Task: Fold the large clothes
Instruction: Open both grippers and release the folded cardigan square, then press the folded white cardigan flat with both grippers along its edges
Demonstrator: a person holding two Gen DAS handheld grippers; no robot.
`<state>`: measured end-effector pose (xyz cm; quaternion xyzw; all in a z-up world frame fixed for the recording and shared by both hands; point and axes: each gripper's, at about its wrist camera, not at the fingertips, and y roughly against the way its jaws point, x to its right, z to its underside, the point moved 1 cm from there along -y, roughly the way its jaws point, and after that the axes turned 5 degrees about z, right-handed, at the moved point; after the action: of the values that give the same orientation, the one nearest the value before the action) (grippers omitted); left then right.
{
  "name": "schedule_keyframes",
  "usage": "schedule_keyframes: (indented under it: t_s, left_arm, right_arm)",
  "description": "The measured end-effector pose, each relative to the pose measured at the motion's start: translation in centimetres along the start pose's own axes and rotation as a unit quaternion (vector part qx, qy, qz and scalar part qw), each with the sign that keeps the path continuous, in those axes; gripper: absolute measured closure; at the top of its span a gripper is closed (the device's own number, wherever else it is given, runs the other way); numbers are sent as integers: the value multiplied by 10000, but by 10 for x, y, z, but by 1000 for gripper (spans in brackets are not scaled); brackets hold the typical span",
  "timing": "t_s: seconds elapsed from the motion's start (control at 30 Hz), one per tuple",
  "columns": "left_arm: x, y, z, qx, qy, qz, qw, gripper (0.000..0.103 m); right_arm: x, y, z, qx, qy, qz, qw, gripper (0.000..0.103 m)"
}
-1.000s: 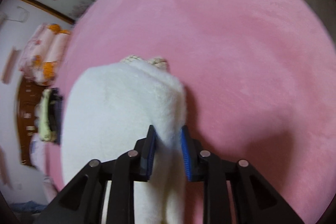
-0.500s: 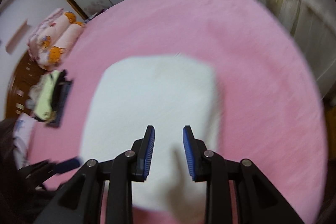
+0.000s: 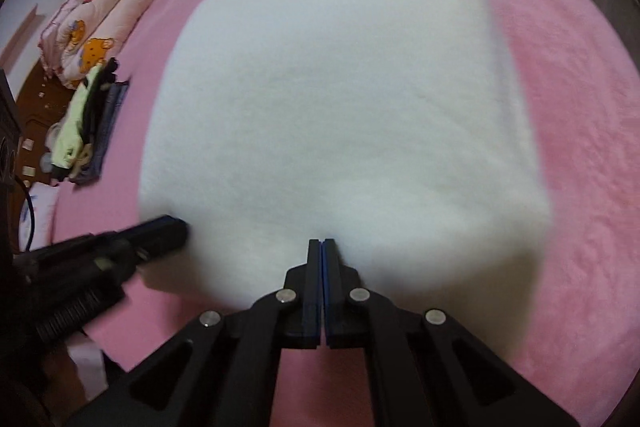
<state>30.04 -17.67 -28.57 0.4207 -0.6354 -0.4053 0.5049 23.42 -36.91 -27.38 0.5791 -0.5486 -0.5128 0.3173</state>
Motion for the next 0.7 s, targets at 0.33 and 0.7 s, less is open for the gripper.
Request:
schedule_keyframes:
  t_s: [0.33,0.7]
  left_arm:
    - [-19,-6,-6,-4,481,638,9968,102]
    - [-9,22,-28,-112,112,455,9988,101]
  right_arm:
    - [57,23,29,95,-110,1102,9938,103]
    - [-7,33,-12,879,105,-770,9931,103]
